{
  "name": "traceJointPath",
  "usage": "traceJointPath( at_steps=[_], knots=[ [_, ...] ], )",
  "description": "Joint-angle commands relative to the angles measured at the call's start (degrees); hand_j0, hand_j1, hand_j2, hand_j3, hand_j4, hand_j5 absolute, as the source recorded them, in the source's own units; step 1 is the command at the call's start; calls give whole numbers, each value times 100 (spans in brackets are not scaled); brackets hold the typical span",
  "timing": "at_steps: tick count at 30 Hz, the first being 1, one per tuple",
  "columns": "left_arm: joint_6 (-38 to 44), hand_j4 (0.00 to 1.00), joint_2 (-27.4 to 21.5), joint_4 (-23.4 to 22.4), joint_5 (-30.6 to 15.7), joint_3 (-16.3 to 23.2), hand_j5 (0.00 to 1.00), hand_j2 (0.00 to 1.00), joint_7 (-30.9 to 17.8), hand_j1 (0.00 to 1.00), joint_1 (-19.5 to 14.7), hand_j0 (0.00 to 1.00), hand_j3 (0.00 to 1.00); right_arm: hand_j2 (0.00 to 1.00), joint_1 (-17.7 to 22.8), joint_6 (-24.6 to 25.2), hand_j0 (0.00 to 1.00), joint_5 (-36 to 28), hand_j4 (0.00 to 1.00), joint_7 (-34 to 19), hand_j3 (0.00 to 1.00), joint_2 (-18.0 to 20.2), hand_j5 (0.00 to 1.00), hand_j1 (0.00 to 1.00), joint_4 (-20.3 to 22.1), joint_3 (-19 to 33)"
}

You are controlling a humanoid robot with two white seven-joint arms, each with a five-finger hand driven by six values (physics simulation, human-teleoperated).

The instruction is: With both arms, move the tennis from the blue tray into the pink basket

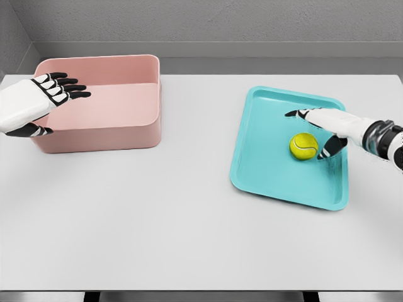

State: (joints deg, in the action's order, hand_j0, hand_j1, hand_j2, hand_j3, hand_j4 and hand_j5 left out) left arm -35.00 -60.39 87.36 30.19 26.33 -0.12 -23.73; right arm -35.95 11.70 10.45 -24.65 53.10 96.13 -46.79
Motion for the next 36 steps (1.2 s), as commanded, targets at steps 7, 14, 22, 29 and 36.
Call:
traceJointPath(
  at_steps=[7,14,22,29,36],
  knots=[
    [0,100,-8,0,-22,-5,100,100,3,100,0,100,100,100,0,104,100,1,100,4,100,-98,100,100,-244,-278],
    [0,100,-8,0,-22,-5,100,100,3,100,0,100,100,57,0,104,57,9,57,-5,57,-89,57,57,-244,-304],
    [0,100,-8,0,-22,-5,100,100,3,100,0,100,100,56,-44,113,56,9,56,-14,56,-98,56,56,-244,-304],
    [0,100,-8,0,-22,-5,100,100,3,100,0,100,100,56,-176,95,56,18,56,-84,56,-36,56,56,-200,-234],
    [0,100,-34,0,-22,-5,100,100,3,100,-9,100,100,56,-510,34,56,9,56,-313,56,-89,56,56,-33,-225]
  ],
)
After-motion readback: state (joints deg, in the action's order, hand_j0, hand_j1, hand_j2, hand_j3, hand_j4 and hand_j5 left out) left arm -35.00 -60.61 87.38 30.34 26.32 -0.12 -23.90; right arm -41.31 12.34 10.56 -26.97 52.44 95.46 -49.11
